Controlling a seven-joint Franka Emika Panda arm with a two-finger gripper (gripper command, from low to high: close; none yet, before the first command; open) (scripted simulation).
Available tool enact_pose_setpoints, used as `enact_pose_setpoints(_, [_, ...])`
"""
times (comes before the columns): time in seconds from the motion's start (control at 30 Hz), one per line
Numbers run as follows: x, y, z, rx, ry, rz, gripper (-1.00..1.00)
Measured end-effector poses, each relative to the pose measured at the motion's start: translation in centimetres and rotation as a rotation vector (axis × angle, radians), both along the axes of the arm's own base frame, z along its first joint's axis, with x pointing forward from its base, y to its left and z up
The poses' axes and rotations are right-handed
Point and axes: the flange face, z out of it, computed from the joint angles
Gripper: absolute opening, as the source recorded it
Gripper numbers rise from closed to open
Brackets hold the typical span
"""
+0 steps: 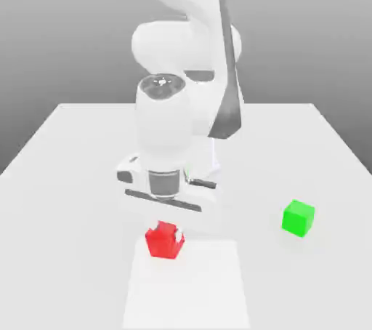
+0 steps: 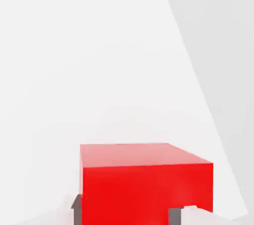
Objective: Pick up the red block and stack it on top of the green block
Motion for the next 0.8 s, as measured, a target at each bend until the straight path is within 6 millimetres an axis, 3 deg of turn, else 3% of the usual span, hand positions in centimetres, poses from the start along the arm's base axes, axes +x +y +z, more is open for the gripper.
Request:
enact_pose_setpoints(0.13, [-0.1,5.7,1.5,0.004,-0.001,0.149,-1.00])
enact_pose_setpoints(0.27, [-1.3,12.6,2.5,0.007,-0.002,0.332,-1.00])
enact_pose_setpoints(0.4, [-4.1,19.2,3.4,0.006,-0.001,0.522,-1.00])
enact_pose_setpoints(0.57, [-9.3,26.3,4.4,0.003,0.000,0.761,-1.00])
enact_pose_setpoints(0.63, [-10.1,27.2,3.9,-0.018,0.001,0.798,-1.00])
enact_pose_setpoints(0.8, [-10.0,27.1,1.5,-0.068,0.004,0.806,-1.00])
